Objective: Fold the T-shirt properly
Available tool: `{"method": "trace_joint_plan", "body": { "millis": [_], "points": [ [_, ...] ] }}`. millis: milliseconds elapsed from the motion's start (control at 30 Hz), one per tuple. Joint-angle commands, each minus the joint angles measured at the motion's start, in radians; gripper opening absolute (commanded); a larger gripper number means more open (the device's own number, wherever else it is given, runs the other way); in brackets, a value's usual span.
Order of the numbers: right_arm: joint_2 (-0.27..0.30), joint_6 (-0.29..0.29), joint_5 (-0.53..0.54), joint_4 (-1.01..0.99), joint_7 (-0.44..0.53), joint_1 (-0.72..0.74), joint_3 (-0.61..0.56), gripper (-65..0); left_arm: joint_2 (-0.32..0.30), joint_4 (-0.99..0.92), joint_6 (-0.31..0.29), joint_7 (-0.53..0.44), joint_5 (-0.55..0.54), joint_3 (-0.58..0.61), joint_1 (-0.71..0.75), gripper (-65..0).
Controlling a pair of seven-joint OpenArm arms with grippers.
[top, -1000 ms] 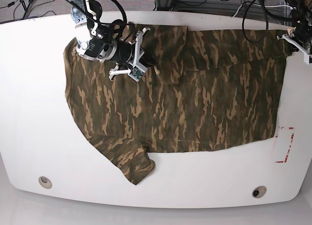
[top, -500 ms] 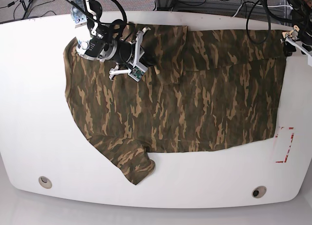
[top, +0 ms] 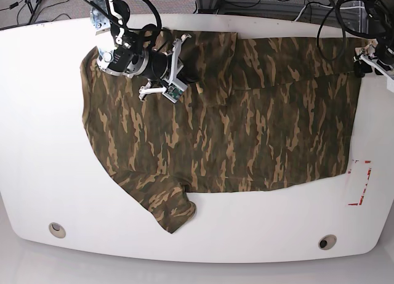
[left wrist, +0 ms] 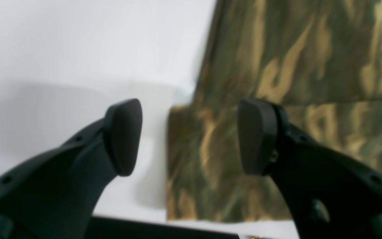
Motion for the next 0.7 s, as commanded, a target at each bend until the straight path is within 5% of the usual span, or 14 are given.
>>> {"method": "trace_joint_plan", "body": {
  "millis": [0, 667],
  "points": [
    [0.005, 0.006, 0.016, 0.023, 0.022, 0.009, 0.003, -65.0, -0.019, 0.014, -0.001, -0.01, 0.016, -0.004, 0.001, -24.2],
    [0.005, 0.006, 0.016, 0.023, 0.022, 0.012, 0.003, -65.0, -0.018, 0.014, -0.001, -0.007, 0.02, 0.068, 0.03, -24.3]
  ]
}}
